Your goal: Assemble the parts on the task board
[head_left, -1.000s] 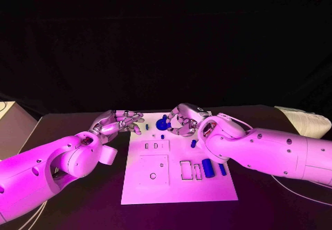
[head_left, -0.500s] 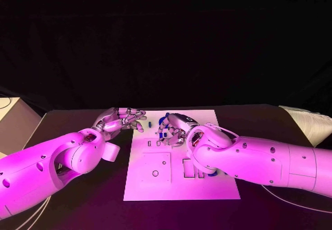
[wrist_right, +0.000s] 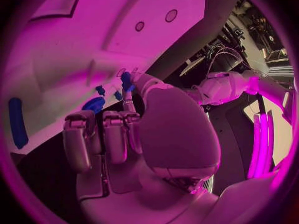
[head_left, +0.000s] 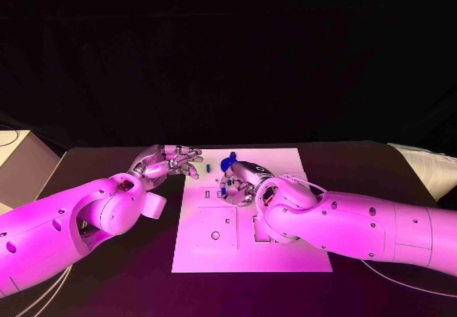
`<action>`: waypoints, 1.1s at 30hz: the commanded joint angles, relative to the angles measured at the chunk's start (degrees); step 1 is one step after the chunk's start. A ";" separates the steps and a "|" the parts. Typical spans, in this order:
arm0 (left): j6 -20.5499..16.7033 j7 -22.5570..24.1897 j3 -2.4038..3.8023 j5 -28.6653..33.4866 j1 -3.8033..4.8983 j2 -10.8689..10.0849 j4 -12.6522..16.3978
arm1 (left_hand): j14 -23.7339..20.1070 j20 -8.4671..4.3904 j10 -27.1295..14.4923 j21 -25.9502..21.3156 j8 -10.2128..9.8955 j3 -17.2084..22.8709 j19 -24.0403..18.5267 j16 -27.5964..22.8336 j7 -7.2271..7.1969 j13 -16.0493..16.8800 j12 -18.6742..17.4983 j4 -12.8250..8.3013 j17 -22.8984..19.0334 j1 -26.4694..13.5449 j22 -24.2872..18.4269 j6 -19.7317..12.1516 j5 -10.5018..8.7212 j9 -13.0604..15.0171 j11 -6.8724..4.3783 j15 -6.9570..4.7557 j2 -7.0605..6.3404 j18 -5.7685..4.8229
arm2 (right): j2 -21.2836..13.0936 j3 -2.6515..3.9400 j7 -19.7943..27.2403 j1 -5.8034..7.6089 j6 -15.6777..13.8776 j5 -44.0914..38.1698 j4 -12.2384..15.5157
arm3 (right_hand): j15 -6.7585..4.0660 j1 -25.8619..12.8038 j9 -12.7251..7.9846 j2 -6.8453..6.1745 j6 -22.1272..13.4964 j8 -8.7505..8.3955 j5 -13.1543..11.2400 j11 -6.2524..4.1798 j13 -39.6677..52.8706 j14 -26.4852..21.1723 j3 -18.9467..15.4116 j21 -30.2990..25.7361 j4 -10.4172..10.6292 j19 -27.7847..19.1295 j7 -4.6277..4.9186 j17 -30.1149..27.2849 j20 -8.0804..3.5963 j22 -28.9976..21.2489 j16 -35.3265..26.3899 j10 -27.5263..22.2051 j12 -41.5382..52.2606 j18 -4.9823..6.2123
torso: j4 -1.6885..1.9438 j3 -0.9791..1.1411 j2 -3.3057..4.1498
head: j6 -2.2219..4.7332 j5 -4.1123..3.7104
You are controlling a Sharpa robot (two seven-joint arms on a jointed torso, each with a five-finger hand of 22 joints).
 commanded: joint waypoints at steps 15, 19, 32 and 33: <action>0.60 0.18 0.02 -0.22 0.01 0.20 -0.03 | -0.02 -0.03 -0.07 0.42 -0.29 0.15 -0.40 0.30 0.23 0.07 -0.16 -0.25 0.17 -0.63 0.17 0.21 0.02 0.11 0.17 -0.12 0.00 0.70 | 1.23 -0.05 -2.88 -1.04 -0.06 -6.43 -1.75 | 0.36 -1.41 0.11 -0.36 -0.35 0.36 0.27 0.09 13.78 5.60 0.27 0.13 0.21 6.01 0.16 13.42 0.36 15.05 0.06 4.87 -0.11 -0.39 | 0.02 0.01 0.03 | -0.16 -0.13; 0.69 0.13 0.02 -0.22 0.01 0.21 -0.06 | -0.02 -0.03 -0.07 0.42 -0.29 0.15 -0.40 0.30 0.23 0.07 -0.16 -0.25 0.17 -0.63 0.17 0.21 0.02 0.11 0.17 -0.12 0.00 0.70 | 1.35 -0.05 -2.87 -1.23 0.21 -6.82 -1.81 | 0.39 -1.53 0.11 -0.45 -0.41 0.36 0.26 0.11 13.77 5.61 0.24 0.13 0.23 6.01 0.18 13.44 0.39 15.05 0.06 4.86 -0.12 -0.39 | 0.06 0.00 0.04 | -0.25 -0.08; 0.90 -0.02 0.02 -0.22 0.01 0.14 -0.09 | -0.03 -0.02 -0.06 0.48 -0.29 0.15 -0.43 0.33 0.23 0.07 -0.16 -0.25 0.20 -0.67 0.20 0.22 0.02 0.12 0.17 -0.12 0.01 0.70 | 1.37 -0.08 -2.90 -1.42 0.31 -6.97 -2.04 | 0.76 -2.49 -0.20 -1.17 -1.97 -0.15 0.00 0.55 12.87 5.55 0.12 0.13 0.45 6.01 0.72 13.21 0.75 15.05 -0.02 4.02 -0.93 -0.39 | 0.04 0.01 0.00 | -0.40 0.06; 0.92 -0.04 0.02 -0.22 0.01 0.13 -0.09 | -0.03 -0.02 -0.06 0.48 -0.29 0.15 -0.43 0.33 0.23 0.07 -0.16 -0.25 0.20 -0.67 0.20 0.22 0.02 0.12 0.17 -0.12 0.01 0.70 | 1.38 -0.08 -2.87 -1.42 0.34 -6.92 -2.06 | 0.87 -2.63 -0.29 -1.24 -2.34 -0.31 -0.11 0.68 12.79 5.54 0.13 0.13 0.50 6.01 0.87 13.16 0.84 15.05 -0.03 3.94 -1.00 -0.39 | 0.04 0.01 0.00 | -0.40 0.06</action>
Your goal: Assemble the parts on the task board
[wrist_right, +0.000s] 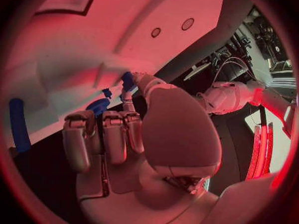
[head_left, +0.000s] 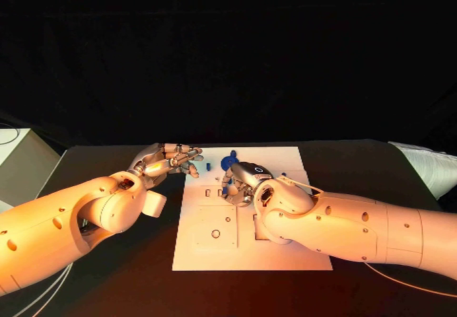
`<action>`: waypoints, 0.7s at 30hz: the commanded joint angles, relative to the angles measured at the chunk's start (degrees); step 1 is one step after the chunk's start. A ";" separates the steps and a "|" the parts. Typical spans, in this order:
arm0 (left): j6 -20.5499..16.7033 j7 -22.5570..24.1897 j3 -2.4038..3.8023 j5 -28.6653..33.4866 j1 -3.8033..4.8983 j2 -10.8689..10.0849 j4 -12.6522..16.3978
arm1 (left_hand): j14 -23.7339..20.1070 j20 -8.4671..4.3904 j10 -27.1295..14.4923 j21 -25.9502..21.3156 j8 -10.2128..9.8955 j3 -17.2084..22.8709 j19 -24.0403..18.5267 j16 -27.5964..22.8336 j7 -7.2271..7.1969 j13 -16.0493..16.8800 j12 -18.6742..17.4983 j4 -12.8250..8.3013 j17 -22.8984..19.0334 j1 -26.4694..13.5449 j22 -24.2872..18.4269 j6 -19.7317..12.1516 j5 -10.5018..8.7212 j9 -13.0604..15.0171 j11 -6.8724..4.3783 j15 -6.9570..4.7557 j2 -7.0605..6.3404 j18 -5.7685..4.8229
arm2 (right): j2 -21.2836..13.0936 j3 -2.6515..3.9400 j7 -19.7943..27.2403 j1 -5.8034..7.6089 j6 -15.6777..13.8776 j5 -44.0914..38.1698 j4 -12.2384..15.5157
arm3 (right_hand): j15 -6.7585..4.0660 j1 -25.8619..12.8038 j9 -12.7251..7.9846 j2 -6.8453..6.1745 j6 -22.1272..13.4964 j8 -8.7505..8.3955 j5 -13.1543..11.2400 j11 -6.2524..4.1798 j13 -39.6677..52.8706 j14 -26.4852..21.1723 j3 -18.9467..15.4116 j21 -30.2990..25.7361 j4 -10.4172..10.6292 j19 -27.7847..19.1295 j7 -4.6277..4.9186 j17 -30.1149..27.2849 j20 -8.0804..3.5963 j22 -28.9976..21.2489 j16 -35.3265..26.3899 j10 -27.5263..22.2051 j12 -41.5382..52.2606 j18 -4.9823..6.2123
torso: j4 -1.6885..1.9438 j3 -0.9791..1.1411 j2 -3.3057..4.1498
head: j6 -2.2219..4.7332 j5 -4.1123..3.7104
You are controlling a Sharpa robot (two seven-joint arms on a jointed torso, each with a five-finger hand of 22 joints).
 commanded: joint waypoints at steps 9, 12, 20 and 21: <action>1.05 -0.03 0.02 -0.16 0.01 0.05 0.05 | -0.03 -0.02 -0.06 0.26 -0.29 0.15 -0.43 0.34 0.23 0.09 -0.16 -0.25 0.09 -0.67 0.05 0.22 0.02 0.07 0.17 -0.12 0.01 0.70 | 0.15 -0.10 0.31 -0.16 0.61 -0.38 -0.19 | 1.07 -1.23 -0.88 -0.57 -2.53 -1.39 -0.66 1.18 12.04 5.49 -0.26 0.13 0.48 6.01 0.89 13.04 0.98 15.08 -0.08 3.14 -0.95 -0.39 | -0.04 0.04 -0.02 | -0.06 -0.02; 1.19 -0.12 0.02 -0.16 0.01 0.03 0.05 | -0.03 -0.02 -0.06 0.26 -0.29 0.15 -0.43 0.34 0.23 0.09 -0.16 -0.25 0.09 -0.67 0.05 0.22 0.02 0.07 0.17 -0.12 0.01 0.70 | 0.10 -0.13 0.47 -0.16 0.44 -0.25 -0.19 | 1.28 -1.43 -1.10 -0.85 -3.20 -1.72 -0.83 1.42 11.53 5.47 -0.47 0.13 0.58 6.01 1.14 12.98 1.18 15.08 -0.10 2.63 -1.42 -0.39 | -0.04 0.02 -0.02 | -0.12 0.04; 1.64 -0.37 0.02 -0.21 0.01 0.01 0.04 | -0.03 -0.02 -0.06 0.26 -0.29 0.15 -0.43 0.34 0.23 0.09 -0.16 -0.25 0.09 -0.67 0.05 0.22 0.02 0.07 0.17 -0.12 0.01 0.70 | -0.06 -0.16 0.93 -0.17 -0.24 0.15 0.03 | 1.88 -2.19 -1.84 -1.08 -4.78 -2.55 -4.84 2.01 10.66 5.47 -2.44 0.13 1.55 6.01 1.71 12.99 1.84 15.08 -0.10 1.72 -2.23 -0.39 | 0.00 0.03 0.01 | -0.15 0.01; 1.68 -0.39 0.02 -0.23 0.01 0.01 0.03 | -0.03 -0.02 -0.06 0.26 -0.29 0.15 -0.43 0.34 0.23 0.09 -0.16 -0.25 0.09 -0.67 0.05 0.22 0.02 0.07 0.17 -0.12 0.01 0.70 | -0.11 -0.16 0.99 -0.17 -0.40 0.20 0.11 | 1.90 -2.25 -1.91 -1.09 -4.85 -2.59 -5.28 2.03 10.65 5.48 -2.81 0.13 1.71 6.01 1.73 13.01 1.87 15.08 -0.10 1.71 -2.24 -0.39 | 0.00 0.03 0.01 | -0.15 0.01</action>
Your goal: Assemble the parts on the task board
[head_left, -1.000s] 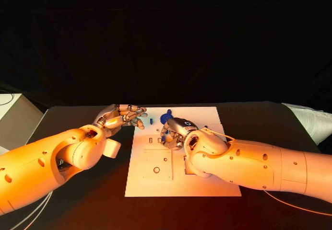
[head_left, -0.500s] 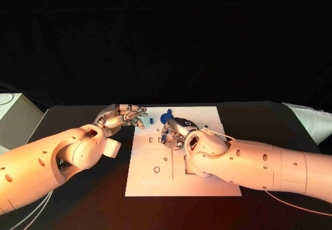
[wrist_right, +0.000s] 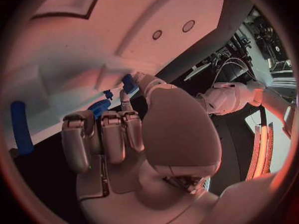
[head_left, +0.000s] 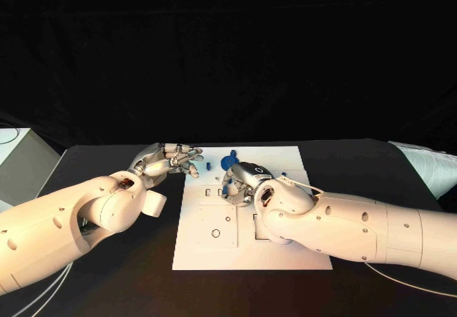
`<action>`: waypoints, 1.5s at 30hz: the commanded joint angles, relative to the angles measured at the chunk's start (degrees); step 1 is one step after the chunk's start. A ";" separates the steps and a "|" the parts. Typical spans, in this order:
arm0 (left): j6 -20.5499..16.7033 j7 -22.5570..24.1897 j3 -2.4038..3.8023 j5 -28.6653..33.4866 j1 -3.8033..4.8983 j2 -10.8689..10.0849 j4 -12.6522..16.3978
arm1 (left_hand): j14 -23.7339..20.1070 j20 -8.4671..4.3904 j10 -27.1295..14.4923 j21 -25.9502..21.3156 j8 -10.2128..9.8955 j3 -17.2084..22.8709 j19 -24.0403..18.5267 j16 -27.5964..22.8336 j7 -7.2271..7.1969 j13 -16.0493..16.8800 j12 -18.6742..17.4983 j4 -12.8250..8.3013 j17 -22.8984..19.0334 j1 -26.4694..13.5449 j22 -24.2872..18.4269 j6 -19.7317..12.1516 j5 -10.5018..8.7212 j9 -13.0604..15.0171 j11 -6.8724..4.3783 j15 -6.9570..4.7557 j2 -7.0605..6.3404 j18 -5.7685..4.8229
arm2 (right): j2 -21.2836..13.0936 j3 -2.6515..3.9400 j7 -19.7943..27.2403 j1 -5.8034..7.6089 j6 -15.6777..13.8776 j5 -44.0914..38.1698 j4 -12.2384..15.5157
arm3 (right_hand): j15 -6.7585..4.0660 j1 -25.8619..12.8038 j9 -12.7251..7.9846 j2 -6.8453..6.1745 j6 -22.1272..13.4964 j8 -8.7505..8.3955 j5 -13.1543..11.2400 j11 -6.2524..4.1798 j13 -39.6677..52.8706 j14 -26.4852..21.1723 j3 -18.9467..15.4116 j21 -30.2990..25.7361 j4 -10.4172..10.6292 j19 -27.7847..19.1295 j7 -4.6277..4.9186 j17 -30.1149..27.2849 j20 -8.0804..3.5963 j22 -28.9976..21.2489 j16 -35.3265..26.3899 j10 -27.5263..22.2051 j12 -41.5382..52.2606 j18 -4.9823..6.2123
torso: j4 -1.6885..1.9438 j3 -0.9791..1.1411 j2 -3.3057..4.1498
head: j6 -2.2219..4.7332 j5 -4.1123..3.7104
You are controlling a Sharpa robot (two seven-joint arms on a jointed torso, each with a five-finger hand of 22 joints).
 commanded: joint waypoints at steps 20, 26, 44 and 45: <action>-3.32 -7.68 -0.05 -8.48 0.05 1.01 -2.16 | 10.54 -2.41 5.33 13.41 3.15 -2.98 3.32 27.88 -1.47 10.71 15.65 0.05 21.76 -2.62 8.03 -0.35 0.27 2.31 -2.52 -2.95 -0.80 0.63 | -8.32 0.32 20.97 2.20 -12.53 13.29 5.06 | 0.26 1.65 -0.77 2.46 0.55 0.64 -1.02 0.37 10.62 5.32 -5.18 0.13 2.24 6.00 -0.20 12.36 0.43 15.09 -0.35 1.64 -0.22 -0.39 | -0.31 0.22 -0.66 | 0.76 -0.01; -0.37 -19.24 -0.06 -15.44 0.34 3.20 -4.76 | 19.77 -3.40 -1.16 32.36 13.04 -4.15 13.97 47.21 -2.76 30.18 42.63 3.02 41.03 -5.04 33.10 -2.15 0.23 7.22 -4.22 -4.03 -0.19 -2.86 | -12.45 0.58 26.64 4.69 -12.08 24.45 4.80 | -0.24 2.44 -0.15 2.42 2.41 2.58 1.99 -0.25 10.67 5.29 -4.58 0.13 2.17 6.00 -0.90 12.25 0.00 15.09 -0.41 1.70 -0.16 -0.39 | -0.23 0.47 -1.60 | 0.69 0.21; 17.73 -41.13 -6.31 -37.37 10.19 14.00 -13.85 | 25.64 -4.36 8.52 42.61 19.58 -7.53 23.68 56.25 -4.03 54.04 64.87 7.58 52.39 -14.16 50.52 -4.14 0.14 11.94 -5.01 -4.95 1.37 -5.91 | -18.69 1.04 23.25 8.26 -5.34 31.81 2.00 | -0.50 1.31 1.51 1.44 0.84 3.72 2.62 -0.38 10.27 5.21 -5.37 0.13 2.57 6.00 -0.96 11.92 -0.39 15.09 -0.56 1.29 -0.54 -0.39 | -0.20 1.88 -4.24 | -1.14 1.00; 18.23 -41.31 -6.58 -37.77 10.59 14.52 -14.34 | 25.65 -4.37 8.51 42.64 19.56 -7.58 23.69 56.27 -4.03 54.12 64.93 7.59 52.41 -14.42 50.57 -4.15 0.14 11.96 -5.01 -4.95 1.50 -5.91 | -18.73 1.05 22.98 8.27 -5.21 31.72 1.80 | -0.48 1.27 1.53 1.40 0.77 3.71 2.65 -0.37 10.29 5.21 -5.41 0.13 2.57 6.00 -0.94 11.93 -0.39 15.09 -0.56 1.30 -0.53 -0.39 | -0.22 1.95 -4.28 | -1.30 1.00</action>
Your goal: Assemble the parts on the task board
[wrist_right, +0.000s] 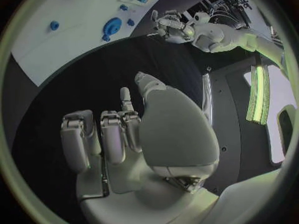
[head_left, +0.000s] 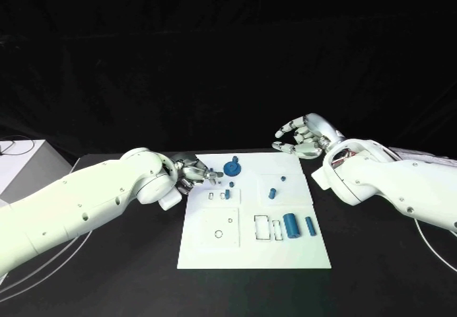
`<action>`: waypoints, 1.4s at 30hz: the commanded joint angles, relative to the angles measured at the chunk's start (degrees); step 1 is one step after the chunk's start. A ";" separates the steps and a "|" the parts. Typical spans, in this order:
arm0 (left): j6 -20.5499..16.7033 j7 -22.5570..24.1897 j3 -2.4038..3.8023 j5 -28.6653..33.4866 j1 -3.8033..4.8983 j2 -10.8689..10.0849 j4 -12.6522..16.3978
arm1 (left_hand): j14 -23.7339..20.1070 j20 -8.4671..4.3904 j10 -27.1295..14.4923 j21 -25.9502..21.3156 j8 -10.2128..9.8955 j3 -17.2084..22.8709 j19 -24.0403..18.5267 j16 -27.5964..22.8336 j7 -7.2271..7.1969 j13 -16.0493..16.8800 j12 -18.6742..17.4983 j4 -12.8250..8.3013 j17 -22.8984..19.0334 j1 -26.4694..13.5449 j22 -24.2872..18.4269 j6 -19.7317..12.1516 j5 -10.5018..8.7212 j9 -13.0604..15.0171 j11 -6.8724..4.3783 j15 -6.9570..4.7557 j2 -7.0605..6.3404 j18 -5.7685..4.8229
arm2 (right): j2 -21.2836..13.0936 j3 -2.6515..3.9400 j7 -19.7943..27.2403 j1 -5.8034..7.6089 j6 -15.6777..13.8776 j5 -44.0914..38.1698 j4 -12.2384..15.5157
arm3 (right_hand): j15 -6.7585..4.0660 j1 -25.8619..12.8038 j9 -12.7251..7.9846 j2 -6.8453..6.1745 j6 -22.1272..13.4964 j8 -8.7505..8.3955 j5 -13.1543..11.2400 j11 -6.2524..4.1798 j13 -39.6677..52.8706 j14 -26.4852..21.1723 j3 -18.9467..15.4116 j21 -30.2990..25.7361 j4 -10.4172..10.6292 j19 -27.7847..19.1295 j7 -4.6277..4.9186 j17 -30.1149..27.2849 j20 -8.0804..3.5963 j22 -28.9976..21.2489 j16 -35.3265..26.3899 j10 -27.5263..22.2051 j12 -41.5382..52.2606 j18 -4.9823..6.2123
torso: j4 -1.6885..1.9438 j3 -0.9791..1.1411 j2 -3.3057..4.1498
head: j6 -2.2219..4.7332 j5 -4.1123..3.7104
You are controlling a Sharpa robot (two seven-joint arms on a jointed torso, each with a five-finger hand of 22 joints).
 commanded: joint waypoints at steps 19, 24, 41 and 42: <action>14.60 -5.50 -3.38 -12.31 4.94 8.25 -7.45 | 4.52 0.02 -1.27 0.35 -0.76 -0.07 -0.03 -0.18 -0.01 -1.01 -0.59 -0.06 11.14 -2.69 -0.09 -1.32 -0.19 -0.09 0.38 -0.27 1.49 -0.92 | 0.11 0.10 -4.31 0.38 4.11 -0.17 -2.08 | 0.07 -0.84 0.34 -0.37 -1.09 -0.22 0.96 -0.04 10.10 5.15 -0.64 0.13 0.23 6.00 0.01 11.68 -0.37 15.06 -0.33 1.09 -0.34 -0.39 | -0.17 0.44 -0.14 | -1.61 0.20; 16.57 -5.65 -3.74 -13.12 5.47 9.34 -8.76 | 4.24 0.54 -2.59 -0.08 -2.93 -0.15 -0.81 -0.57 0.93 -2.40 -1.66 -0.19 10.62 -3.37 -0.99 -3.44 -0.22 -1.12 1.20 0.42 1.54 -0.74 | 0.22 0.10 -4.60 0.46 4.28 -0.27 -2.20 | 0.08 -0.93 0.37 -0.36 -1.15 -0.23 1.04 -0.03 10.07 5.15 -0.68 0.13 0.25 6.00 0.03 11.66 -0.36 15.06 -0.34 1.06 -0.37 -0.39 | 0.05 0.37 -0.13 | -1.76 -0.08; 18.19 -5.73 -4.35 -12.82 5.68 12.15 -11.68 | 4.47 0.69 -2.83 0.30 -3.12 0.23 -0.29 -0.19 0.95 -2.99 -1.99 -0.31 11.17 -3.04 -0.13 -3.22 -0.15 -1.24 1.24 0.51 1.99 -0.90 | 0.60 0.11 -5.00 0.57 4.54 -0.44 -2.22 | 0.09 -0.97 0.39 -0.35 -1.20 -0.24 1.11 -0.02 10.06 5.15 -0.71 0.13 0.26 6.00 0.04 11.67 -0.35 15.06 -0.34 1.05 -0.38 -0.39 | 0.00 0.23 0.22 | -2.37 -0.27; 18.21 -5.73 -4.44 -12.75 5.68 12.22 -11.75 | 4.47 0.69 -2.83 0.30 -3.12 0.23 -0.29 -0.19 0.95 -2.99 -1.99 -0.31 11.17 -3.04 -0.13 -3.22 -0.15 -1.24 1.24 0.51 1.99 -0.90 | 0.62 0.11 -5.03 0.58 4.56 -0.46 -2.21 | 0.09 -0.97 0.39 -0.35 -1.20 -0.24 1.11 -0.02 10.06 5.15 -0.71 0.13 0.26 6.00 0.04 11.67 -0.35 15.06 -0.34 1.05 -0.38 -0.39 | 0.02 0.22 0.23 | -2.40 -0.32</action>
